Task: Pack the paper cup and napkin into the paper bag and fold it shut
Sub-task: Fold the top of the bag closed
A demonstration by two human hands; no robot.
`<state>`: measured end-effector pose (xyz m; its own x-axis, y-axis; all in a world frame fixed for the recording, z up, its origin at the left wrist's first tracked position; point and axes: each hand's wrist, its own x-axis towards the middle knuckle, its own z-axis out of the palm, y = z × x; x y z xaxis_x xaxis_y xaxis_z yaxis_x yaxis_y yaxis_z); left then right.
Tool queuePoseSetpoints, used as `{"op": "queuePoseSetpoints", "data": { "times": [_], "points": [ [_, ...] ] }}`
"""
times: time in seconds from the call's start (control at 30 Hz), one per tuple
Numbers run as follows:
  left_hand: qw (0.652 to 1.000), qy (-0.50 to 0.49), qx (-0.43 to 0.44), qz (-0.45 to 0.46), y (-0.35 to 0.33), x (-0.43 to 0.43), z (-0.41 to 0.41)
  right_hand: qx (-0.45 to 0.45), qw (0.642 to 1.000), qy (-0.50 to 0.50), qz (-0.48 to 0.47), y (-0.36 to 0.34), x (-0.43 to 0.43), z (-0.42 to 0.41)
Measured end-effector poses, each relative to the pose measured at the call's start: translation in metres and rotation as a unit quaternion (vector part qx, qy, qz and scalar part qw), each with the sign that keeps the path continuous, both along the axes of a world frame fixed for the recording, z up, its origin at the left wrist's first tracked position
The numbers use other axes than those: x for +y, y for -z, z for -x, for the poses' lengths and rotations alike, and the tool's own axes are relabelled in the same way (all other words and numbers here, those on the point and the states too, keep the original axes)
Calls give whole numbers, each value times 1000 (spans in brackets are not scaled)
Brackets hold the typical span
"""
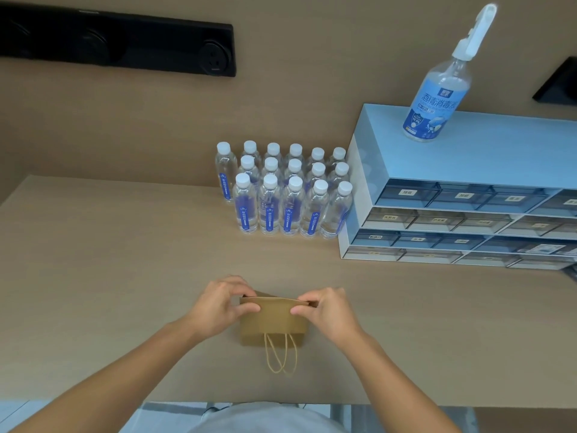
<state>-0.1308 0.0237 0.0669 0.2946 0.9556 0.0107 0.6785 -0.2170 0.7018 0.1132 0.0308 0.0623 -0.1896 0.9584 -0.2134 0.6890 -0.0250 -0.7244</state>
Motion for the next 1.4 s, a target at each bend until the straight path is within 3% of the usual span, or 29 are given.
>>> {"op": "queuePoseSetpoints", "data": {
  "times": [0.07,0.17,0.33,0.5,0.73,1.07,1.2,1.4],
  "points": [
    [999,-22,-3,29,2,-1,5,2,1000,17,1,4,0,-4],
    [988,-82,-76,103,6,-6,2,22,1000,11,14,8,-2,-6],
    [977,-143,-108,118,8,-6,-4,22,1000,21,3,12,5,-12],
    [987,-142,-47,59,-4,7,-1,13,1000,-2,-24,3,31,-6],
    [988,-150,26,35,-26,43,55,-46,993,-105,-40,-30,87,56],
    [981,-158,110,6,-52,90,165,-127,982,-128,-62,-67,135,176],
    [963,-134,231,31,-39,100,182,-221,965,-129,-49,-58,129,212],
    [949,-84,302,32,-41,113,195,-301,947,-92,-63,-57,127,235]
  ]
}}
